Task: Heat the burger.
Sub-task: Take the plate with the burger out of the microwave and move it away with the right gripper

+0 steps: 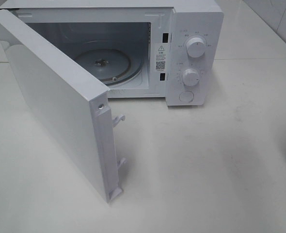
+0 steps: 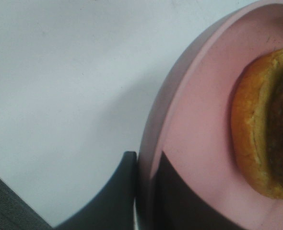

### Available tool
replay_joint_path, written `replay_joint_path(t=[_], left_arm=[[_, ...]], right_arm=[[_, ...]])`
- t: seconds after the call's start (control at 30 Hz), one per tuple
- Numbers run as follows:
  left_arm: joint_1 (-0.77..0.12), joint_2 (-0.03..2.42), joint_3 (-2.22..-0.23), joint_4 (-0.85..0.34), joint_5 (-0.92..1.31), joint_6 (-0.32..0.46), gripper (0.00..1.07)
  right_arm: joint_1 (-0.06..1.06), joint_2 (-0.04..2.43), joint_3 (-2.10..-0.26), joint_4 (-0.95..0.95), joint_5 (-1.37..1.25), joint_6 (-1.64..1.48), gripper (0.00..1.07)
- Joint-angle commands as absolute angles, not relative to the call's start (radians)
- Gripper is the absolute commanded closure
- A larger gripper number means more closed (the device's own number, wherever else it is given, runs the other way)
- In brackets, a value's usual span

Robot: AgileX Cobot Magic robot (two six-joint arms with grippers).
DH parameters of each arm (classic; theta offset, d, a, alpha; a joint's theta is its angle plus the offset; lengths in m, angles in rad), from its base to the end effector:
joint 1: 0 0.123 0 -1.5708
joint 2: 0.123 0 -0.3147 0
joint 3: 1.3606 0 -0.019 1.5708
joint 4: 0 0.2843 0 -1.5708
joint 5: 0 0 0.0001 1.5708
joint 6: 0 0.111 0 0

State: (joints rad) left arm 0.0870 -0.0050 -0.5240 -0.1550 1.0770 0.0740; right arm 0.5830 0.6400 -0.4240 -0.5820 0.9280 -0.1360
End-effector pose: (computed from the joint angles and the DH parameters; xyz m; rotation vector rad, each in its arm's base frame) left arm 0.0085 -0.0144 0.2914 -0.0018 2.0230 -0.0830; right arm 0.1215 0.0216 0.2406 -1.1356 2.2053 -0.5458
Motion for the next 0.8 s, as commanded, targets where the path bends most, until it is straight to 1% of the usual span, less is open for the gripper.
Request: replay_joint_path(t=[0.03,0.1,0.3,0.33,0.57,0.6,0.8], left_arm=[[0.090,-0.021,-0.521,-0.156,1.068,0.069,0.07],[0.090,-0.021,-0.521,-0.156,1.068,0.069,0.07],[0.090,-0.021,-0.521,-0.156,1.068,0.069,0.07],[0.090,-0.021,-0.521,-0.156,1.068,0.069,0.07],[0.090,-0.021,-0.521,-0.156,1.068,0.069,0.07],[0.090,-0.021,-0.521,-0.156,1.068,0.069,0.07],[0.090,-0.021,-0.521,-0.156,1.068,0.069,0.07]], right_arm=[[0.577,0.651,-0.434,-0.667,0.927,-0.070,1.06],[0.577,0.692,-0.434,-0.684,0.937,0.024,1.06],[0.577,0.774,-0.434,-0.724,0.931,0.170,1.06],[0.577,0.813,-0.434,-0.742,0.922,0.242,1.06],[0.577,0.915,-0.434,-0.781,0.872,0.446,1.06],[0.577,0.953,-0.434,-0.798,0.864,0.515,1.05],[0.577,1.042,-0.436,-0.821,0.856,0.676,1.05]])
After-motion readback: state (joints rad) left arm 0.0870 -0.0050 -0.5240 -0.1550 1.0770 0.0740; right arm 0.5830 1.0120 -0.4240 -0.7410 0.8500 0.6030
